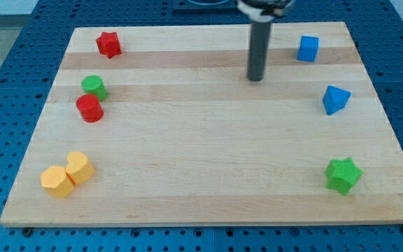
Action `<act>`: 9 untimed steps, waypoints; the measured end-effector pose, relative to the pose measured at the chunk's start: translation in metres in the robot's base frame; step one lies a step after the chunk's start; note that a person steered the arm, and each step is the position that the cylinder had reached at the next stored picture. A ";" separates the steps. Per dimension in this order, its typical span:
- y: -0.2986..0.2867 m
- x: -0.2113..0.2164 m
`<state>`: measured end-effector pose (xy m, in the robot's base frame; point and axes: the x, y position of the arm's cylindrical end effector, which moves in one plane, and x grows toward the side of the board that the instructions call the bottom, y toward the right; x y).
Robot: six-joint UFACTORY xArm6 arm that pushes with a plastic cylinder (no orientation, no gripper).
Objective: Locate the blue triangle to the top left side of the green star
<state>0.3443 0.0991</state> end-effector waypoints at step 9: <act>0.152 0.049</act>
<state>0.3937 0.2508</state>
